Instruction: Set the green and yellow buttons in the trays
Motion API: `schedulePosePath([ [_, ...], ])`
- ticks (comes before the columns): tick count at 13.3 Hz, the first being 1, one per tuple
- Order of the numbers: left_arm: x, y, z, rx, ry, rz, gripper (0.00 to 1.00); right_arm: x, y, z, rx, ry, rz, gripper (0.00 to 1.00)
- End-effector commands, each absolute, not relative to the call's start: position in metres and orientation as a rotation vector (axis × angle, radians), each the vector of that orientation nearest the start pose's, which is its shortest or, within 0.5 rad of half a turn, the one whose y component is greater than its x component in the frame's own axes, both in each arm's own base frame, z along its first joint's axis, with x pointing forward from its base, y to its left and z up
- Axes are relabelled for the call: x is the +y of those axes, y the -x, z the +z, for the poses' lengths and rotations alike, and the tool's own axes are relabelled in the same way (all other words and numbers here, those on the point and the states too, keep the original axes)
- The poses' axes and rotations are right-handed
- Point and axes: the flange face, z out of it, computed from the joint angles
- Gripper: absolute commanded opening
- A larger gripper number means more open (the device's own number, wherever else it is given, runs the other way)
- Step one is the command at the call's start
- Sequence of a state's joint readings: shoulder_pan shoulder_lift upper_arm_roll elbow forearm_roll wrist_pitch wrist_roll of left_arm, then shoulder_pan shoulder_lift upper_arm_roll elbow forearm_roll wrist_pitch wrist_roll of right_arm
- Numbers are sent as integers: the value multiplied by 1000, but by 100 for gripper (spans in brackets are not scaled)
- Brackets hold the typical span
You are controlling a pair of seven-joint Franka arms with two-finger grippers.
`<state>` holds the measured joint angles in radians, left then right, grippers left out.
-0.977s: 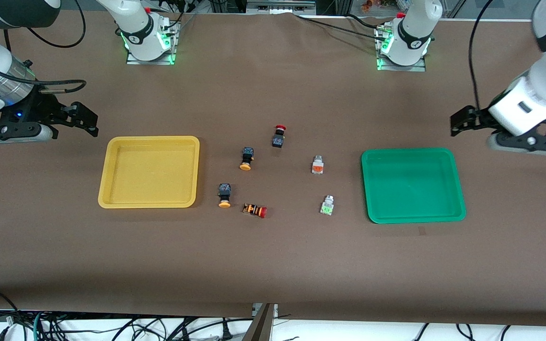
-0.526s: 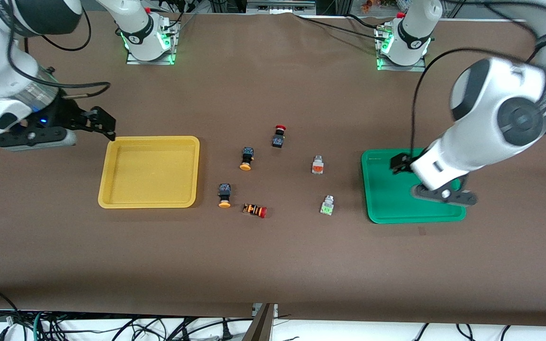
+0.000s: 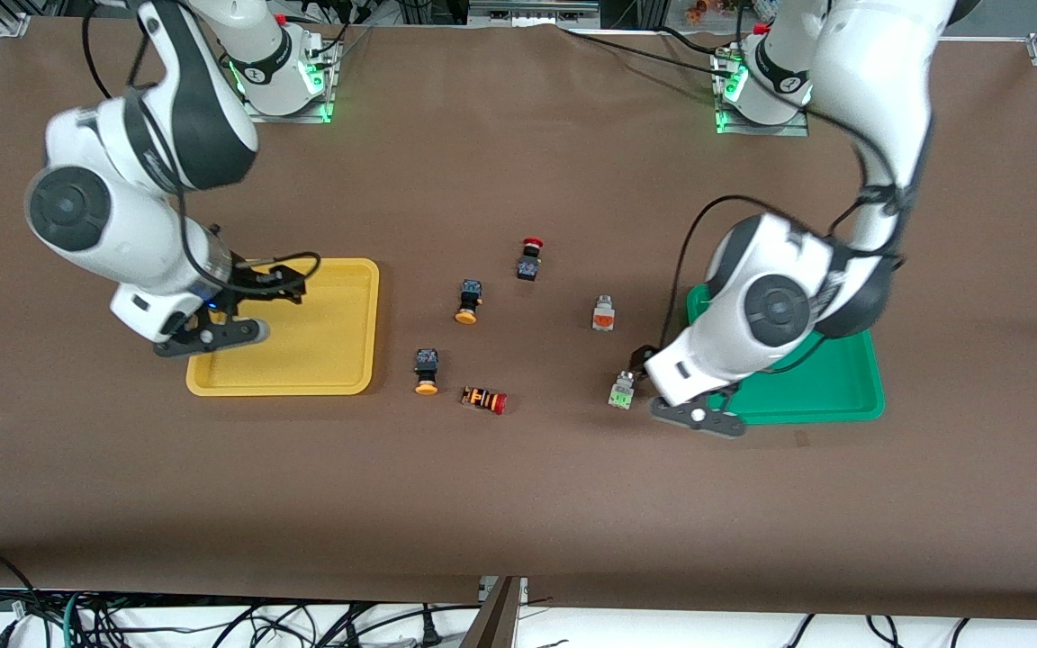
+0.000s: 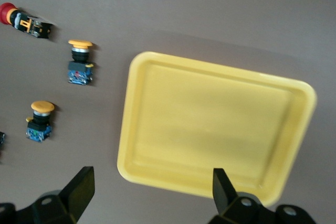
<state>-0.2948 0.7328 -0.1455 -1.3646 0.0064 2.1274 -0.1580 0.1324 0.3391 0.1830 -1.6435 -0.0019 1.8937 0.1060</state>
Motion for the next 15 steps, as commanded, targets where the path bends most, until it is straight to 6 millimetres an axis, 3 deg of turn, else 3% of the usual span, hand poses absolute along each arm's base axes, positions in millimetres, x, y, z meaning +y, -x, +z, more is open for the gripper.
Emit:
schedulePosePath([
  [1,-307,-682,245,405,3225,-37,100,250,-619,378,-206,3063,108,99],
  [4,-319,-666,210,442,3203,43,100,308,-621,295,-9,3019,23,99],
  [7,-322,-665,198,451,3205,21,100,343,-611,234,45,2997,-12,99],
  [8,-322,-666,192,466,3208,1,89,350,-607,217,32,2993,-23,99],
  [9,-323,-664,186,468,3208,4,70,355,-605,205,12,2994,-44,99],
  [10,-325,-663,185,473,3207,7,60,354,-605,195,-25,3013,-64,99],
  [11,-325,-663,183,473,3207,9,52,352,-605,192,-68,3038,-84,99],
  [12,-324,-661,181,473,3205,16,38,351,-606,190,-80,3046,-90,98],
  [13,-324,-662,183,475,3205,14,21,350,-606,187,-81,3049,-87,91],
  [15,-322,-664,189,472,3201,12,6,350,-605,183,-81,3045,-98,56],
])
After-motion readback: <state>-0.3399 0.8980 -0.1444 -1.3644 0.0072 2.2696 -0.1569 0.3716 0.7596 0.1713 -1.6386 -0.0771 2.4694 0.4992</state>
